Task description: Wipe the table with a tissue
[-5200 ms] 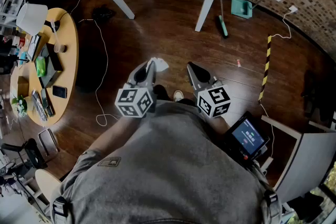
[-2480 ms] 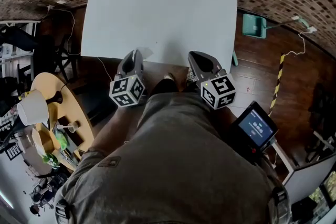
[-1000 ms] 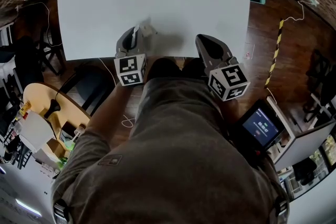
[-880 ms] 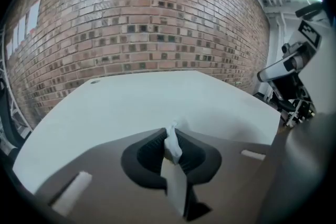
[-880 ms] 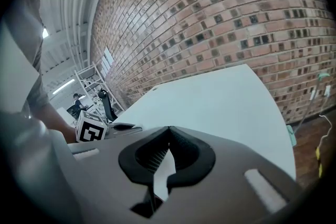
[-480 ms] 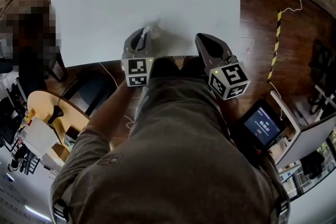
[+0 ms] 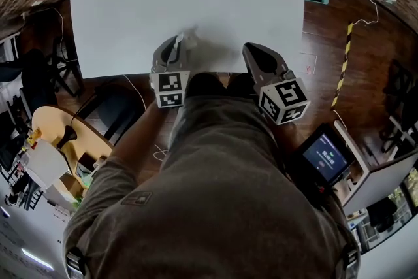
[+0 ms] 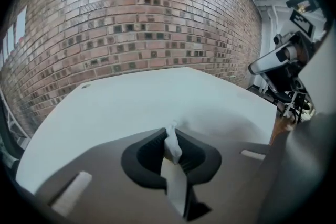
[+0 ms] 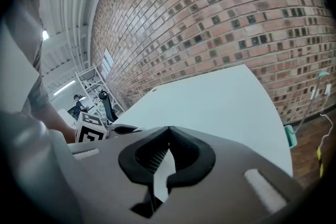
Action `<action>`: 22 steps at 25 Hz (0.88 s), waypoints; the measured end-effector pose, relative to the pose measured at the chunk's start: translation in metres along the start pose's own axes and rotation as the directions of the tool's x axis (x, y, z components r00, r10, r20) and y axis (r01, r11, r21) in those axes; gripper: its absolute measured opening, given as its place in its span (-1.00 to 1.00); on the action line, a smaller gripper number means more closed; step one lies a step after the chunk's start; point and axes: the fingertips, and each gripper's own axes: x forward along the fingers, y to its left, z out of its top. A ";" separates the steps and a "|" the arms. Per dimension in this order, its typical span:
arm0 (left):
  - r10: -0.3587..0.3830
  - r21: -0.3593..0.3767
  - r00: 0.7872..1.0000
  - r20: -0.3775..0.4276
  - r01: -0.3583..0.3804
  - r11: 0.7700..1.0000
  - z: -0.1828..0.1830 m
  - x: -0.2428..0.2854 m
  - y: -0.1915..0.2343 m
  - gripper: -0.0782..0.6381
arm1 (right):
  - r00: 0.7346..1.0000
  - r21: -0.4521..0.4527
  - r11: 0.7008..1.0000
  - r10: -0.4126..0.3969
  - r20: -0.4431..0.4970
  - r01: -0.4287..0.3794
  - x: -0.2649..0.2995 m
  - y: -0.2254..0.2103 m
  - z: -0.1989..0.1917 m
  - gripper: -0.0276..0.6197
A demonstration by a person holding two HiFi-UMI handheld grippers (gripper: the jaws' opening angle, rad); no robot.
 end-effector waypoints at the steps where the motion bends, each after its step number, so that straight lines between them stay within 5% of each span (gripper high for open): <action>1: 0.019 -0.007 1.000 -0.003 -0.019 1.000 -0.003 -0.002 0.009 -0.70 | 1.000 -0.004 1.000 0.006 -0.001 -0.006 0.003 0.003 0.000 -0.88; 11: 0.156 -0.045 0.987 -0.034 -0.157 0.987 -0.020 -0.016 0.066 -0.70 | 0.999 -0.036 0.999 0.040 -0.001 -0.040 0.016 0.016 0.009 -0.88; 22: 0.020 -0.012 1.000 -0.010 -0.020 1.000 0.001 0.008 0.006 -0.70 | 1.000 -0.015 1.000 -0.003 0.025 0.004 0.002 0.002 0.010 -0.88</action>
